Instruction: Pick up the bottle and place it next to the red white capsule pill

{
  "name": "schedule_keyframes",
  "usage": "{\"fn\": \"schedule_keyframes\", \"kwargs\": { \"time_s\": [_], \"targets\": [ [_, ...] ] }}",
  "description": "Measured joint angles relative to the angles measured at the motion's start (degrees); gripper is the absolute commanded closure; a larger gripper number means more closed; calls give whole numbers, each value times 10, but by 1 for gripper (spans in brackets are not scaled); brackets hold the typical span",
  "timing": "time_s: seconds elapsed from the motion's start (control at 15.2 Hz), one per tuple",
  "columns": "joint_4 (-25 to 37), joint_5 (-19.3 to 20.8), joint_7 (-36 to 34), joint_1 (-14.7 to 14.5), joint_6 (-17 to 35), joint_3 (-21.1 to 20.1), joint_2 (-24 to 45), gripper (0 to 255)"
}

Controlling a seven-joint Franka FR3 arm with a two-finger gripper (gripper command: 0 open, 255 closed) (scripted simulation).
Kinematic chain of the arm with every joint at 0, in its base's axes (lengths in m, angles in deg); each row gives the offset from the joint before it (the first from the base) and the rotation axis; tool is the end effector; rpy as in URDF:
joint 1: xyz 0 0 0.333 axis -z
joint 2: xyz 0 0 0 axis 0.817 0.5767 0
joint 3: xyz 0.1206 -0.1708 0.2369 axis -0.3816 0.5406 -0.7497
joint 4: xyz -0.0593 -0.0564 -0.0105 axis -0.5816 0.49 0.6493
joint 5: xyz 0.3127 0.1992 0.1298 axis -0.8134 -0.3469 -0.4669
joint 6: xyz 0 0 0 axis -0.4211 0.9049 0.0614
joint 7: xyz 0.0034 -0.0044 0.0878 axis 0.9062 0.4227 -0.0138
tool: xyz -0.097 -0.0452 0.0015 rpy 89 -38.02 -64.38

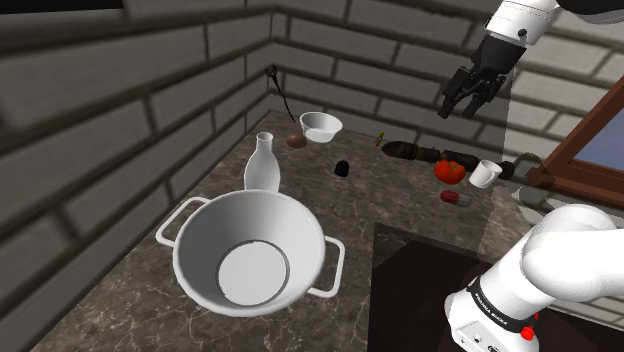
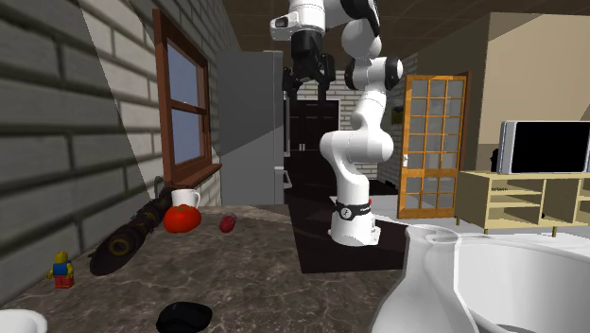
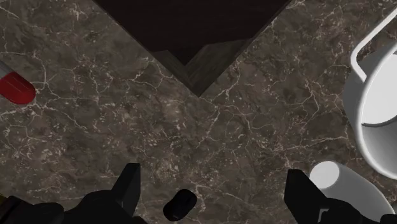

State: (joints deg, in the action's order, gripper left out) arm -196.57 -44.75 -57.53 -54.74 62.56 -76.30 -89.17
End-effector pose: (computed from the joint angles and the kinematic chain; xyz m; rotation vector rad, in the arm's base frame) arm 0.2963 -0.0158 0.6082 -3.0618 0.2924 -0.1055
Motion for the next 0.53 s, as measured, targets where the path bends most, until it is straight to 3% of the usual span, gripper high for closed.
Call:
{"fn": "schedule_keyframes", "kwargs": {
  "time_s": [0.53],
  "targets": [
    [21, -31, -70, -15, 61, -61, 86, 0]
  ]
}}
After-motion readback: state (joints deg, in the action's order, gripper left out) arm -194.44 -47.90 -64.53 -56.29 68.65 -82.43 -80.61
